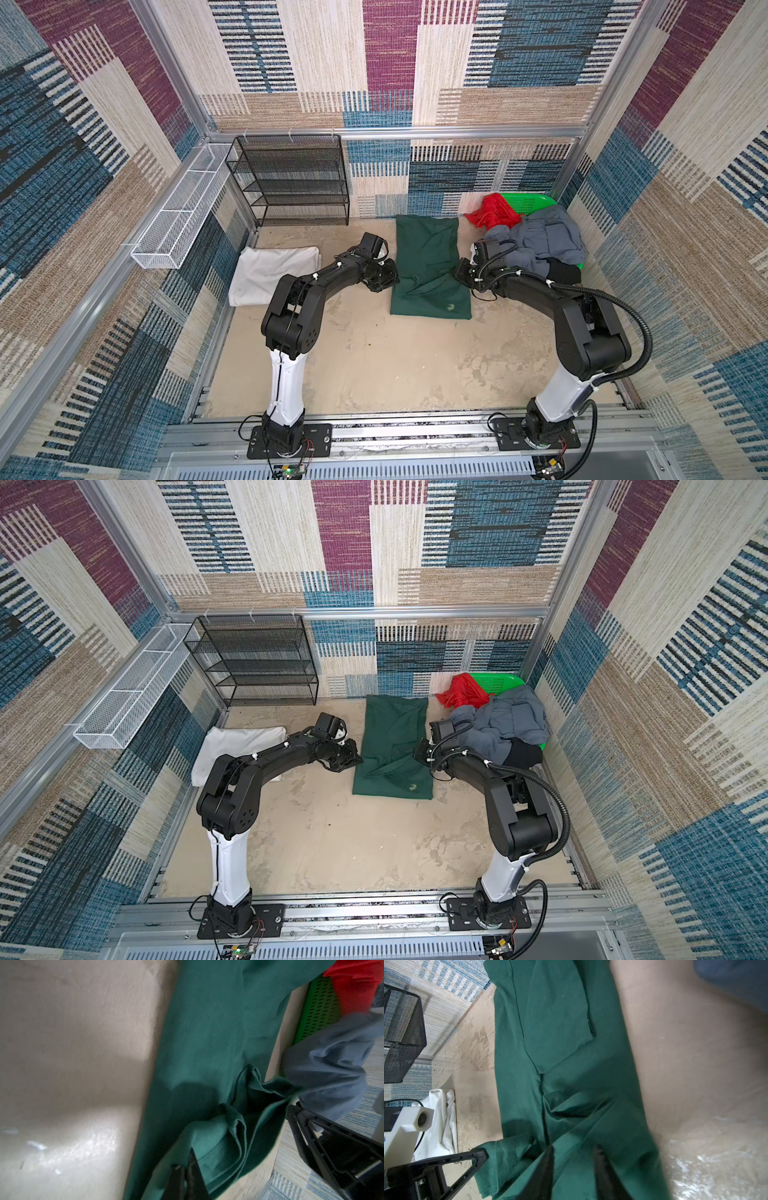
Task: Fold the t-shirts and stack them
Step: 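Lower the folded end onto the strip and open both grippers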
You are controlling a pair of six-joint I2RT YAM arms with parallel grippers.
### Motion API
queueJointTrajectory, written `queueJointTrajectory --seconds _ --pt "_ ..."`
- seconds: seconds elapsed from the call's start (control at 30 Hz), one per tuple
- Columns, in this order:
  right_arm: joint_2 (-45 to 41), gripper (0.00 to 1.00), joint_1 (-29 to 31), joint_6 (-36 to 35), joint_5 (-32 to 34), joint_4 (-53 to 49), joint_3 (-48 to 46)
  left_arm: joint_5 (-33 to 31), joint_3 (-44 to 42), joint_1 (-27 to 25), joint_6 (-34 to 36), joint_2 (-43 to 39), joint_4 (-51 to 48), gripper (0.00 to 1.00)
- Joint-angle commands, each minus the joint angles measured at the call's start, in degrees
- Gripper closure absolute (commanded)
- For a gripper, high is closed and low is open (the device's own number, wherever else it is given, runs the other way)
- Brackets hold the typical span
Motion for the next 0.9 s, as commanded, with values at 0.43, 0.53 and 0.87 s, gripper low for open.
queueJointTrajectory --seconds 0.43,0.53,0.87 --pt "-11.8 0.06 2.1 -5.4 -2.5 -3.1 -7.3 -0.5 -1.3 0.3 5.2 -8.0 0.6 0.18" --pt "-12.1 0.11 5.5 -6.2 -3.9 -4.2 -7.0 -4.0 -3.2 0.3 6.7 -11.4 -1.1 0.12" --pt "1.9 0.3 14.8 -8.1 -6.3 -4.8 0.7 -12.7 -14.1 0.6 8.1 -26.1 0.7 0.02"
